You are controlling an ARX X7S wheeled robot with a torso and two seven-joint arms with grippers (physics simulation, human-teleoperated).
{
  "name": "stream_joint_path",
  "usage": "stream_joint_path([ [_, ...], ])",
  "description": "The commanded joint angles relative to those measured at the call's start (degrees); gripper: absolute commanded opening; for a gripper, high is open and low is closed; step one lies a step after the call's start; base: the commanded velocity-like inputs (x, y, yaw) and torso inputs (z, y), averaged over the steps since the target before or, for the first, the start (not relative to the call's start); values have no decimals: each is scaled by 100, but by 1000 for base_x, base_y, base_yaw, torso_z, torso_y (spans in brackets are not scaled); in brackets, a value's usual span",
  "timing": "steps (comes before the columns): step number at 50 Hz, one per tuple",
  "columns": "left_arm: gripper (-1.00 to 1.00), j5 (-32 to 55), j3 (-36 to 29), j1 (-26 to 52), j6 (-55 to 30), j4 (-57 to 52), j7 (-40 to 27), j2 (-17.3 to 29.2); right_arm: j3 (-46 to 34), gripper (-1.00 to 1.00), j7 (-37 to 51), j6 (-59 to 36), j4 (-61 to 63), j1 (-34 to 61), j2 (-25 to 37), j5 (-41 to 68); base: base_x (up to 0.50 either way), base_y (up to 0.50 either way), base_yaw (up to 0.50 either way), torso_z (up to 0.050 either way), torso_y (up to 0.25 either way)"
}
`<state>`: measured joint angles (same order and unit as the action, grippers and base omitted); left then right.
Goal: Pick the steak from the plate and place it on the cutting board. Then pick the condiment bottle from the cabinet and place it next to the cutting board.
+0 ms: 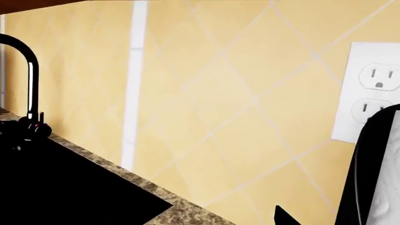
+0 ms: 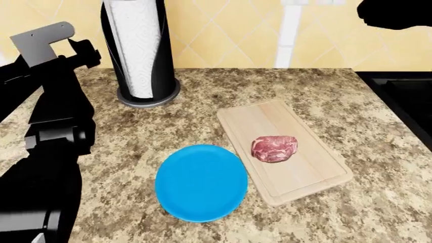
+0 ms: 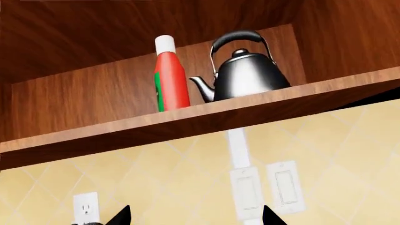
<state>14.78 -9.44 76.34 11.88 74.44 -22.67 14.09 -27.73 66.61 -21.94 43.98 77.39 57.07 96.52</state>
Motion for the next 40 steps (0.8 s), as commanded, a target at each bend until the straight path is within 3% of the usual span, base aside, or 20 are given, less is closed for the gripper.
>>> stream_joint_path([
  [1,100,-512,455,4,16,50,95,-66,-408,100,-158,-600,-723,700,-432,99,500,0,0,0,0],
  [13,100,-238,1266,-25,602,41,409,-37,-553,100,-144,-678,-758,560,-491,6,500,90,0,0,1],
  [25,100,-348,1426,-32,655,37,459,-54,-478,100,-97,-556,-769,446,-442,18,500,293,0,0,1],
  [32,100,-458,1462,-21,611,36,472,-66,-317,100,-132,-412,-745,427,-347,138,0,0,0,0,0],
  [40,100,-603,1516,-25,572,39,451,-80,-102,100,343,-552,-412,1027,-78,760,0,0,0,0,0],
])
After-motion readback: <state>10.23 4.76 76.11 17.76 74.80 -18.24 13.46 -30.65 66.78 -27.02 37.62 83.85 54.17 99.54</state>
